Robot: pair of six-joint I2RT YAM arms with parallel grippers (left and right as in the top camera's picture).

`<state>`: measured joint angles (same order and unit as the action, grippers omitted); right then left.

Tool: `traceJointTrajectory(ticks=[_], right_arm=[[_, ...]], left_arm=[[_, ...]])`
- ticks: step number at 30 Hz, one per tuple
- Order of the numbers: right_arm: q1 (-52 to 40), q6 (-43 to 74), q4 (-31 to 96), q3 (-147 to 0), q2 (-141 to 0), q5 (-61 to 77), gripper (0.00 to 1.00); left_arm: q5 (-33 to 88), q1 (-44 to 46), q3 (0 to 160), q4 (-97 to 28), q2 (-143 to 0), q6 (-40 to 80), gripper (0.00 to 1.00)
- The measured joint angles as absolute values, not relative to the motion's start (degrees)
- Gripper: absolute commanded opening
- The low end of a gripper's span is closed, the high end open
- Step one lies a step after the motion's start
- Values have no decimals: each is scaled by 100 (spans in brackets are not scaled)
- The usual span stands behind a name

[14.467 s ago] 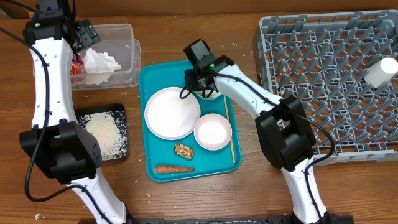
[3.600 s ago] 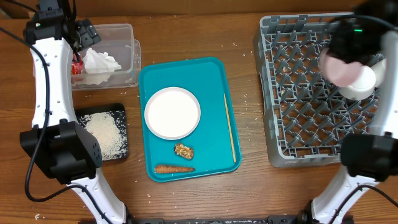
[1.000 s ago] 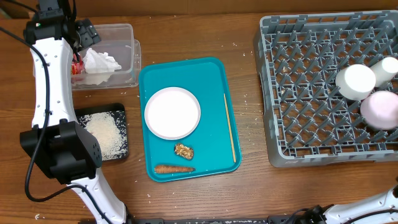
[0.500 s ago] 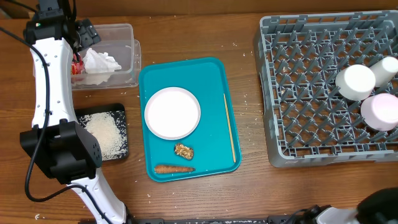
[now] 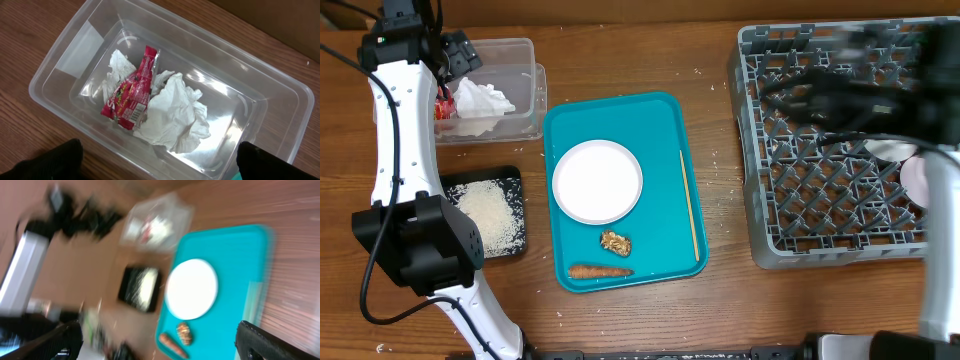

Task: Sort waste into correct bins and load items into the dishwasher
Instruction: 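Return the right gripper to the large white plate on the tray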

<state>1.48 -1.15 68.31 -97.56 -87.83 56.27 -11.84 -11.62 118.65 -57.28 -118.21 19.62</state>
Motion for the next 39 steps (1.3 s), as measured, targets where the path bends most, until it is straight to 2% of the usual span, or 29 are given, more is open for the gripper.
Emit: traceJointTrajectory(ticks=[5,9,13,18,24,26,30,39], right_arm=[[-1483,-78,5625,-9741,-9264,5522,100],[-2279,812,5076,-9743,-9695,3972,100],[-2834,1719,4967,-9743,-10484,2228,100],[-3131,2327,4746,-9738,-11590,1367,99],[-3341,2794,4591,-9734,-12405,1020,79],[-3358,2856,4606,-9732,-12497,969,68],[-3356,2980,4587,-9730,-12512,829,55],[-3538,3264,4622,-9730,-12573,548,52]], left_arm=[[-1184,-1162,11865,-5723,-11821,1962,100],[-1181,-1162,11865,-5728,-11821,1962,100],[-1181,-1162,11865,-5725,-11821,1962,100],[-1184,-1164,11865,-5728,-11821,1962,100],[-1181,-1162,11865,-5728,-11821,1962,100],[-1184,-1164,11865,-5728,-11821,1962,100],[-1184,-1162,11865,-5728,-11821,1962,100],[-1184,-1162,11865,-5728,-11821,1962,100]])
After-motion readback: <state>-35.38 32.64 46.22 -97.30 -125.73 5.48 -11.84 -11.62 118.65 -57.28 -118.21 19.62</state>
